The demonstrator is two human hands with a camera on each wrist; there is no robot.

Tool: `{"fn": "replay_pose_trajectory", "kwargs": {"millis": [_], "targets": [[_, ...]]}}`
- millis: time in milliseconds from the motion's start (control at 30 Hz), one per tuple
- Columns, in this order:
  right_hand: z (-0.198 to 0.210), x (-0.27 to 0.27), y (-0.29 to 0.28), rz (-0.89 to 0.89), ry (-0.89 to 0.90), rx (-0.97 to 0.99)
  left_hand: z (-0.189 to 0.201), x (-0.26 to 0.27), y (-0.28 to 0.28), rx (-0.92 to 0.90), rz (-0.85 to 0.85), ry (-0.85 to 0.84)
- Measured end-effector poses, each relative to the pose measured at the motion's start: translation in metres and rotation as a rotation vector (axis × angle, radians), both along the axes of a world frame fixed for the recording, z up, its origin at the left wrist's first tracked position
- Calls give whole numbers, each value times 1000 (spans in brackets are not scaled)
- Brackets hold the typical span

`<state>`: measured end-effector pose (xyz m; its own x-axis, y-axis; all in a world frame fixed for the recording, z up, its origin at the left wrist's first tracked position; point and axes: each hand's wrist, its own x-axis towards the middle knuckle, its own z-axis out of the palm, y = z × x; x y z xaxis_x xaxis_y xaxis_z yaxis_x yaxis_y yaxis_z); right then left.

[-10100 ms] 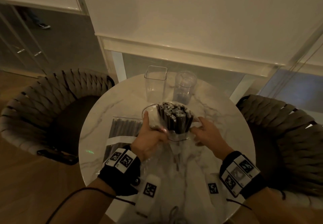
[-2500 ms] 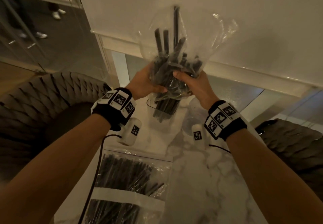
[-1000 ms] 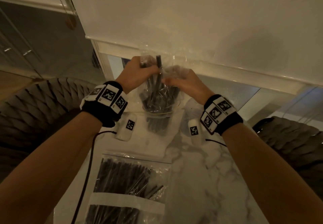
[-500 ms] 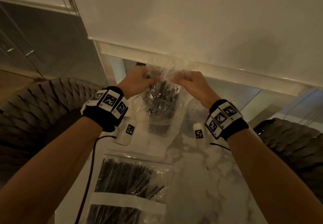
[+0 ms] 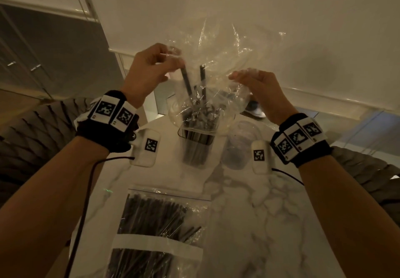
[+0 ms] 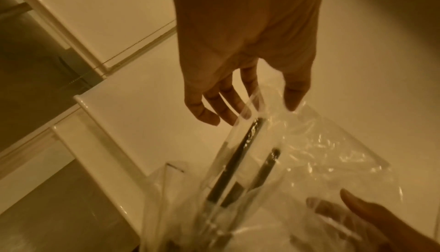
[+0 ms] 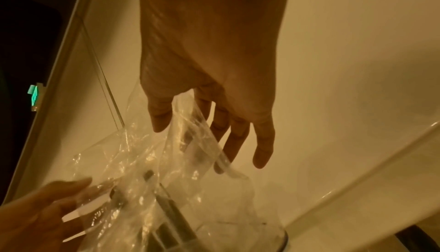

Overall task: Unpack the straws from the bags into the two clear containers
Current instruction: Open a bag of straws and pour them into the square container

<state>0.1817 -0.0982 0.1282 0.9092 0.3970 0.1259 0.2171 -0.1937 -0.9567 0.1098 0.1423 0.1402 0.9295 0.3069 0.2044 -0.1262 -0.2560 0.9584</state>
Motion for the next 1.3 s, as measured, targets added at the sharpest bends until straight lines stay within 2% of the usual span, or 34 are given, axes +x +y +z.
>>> {"fn": "replay_pose_trajectory", "kwargs": {"millis": [133, 200, 267, 367, 467, 633, 800, 933, 1033, 1133, 1300], "targets": [[-2, -1, -7, -11, 70, 5, 1, -5, 3, 11, 75, -111], [-8, -1, -5, -21, 43, -68, 1, -4, 3, 29, 81, -98], [-19, 2, 2, -40, 33, -165, -3, 0, 4, 103, 51, -29], [-33, 0, 12, -34, 24, -371, -24, 4, 7, 261, -11, 172], [-37, 1, 9, -72, -19, -380, -38, 3, 13, 287, 46, 247], [-13, 8, 1, -219, -145, -228, -21, 1, 20, 162, 193, 82], [7, 7, -1, -270, -329, -234, 4, 1, 16, 139, 147, -102], [16, 6, -1, -278, -389, -230, 12, 3, 5, 104, 101, -178], [15, 4, -2, -201, -356, -360, 5, 8, 0, 71, 63, -77], [6, 4, -1, -115, -277, -481, -11, 12, 4, 155, 5, 92], [1, 8, -1, -95, -143, -380, -17, 13, -8, 134, -64, 136]]}}
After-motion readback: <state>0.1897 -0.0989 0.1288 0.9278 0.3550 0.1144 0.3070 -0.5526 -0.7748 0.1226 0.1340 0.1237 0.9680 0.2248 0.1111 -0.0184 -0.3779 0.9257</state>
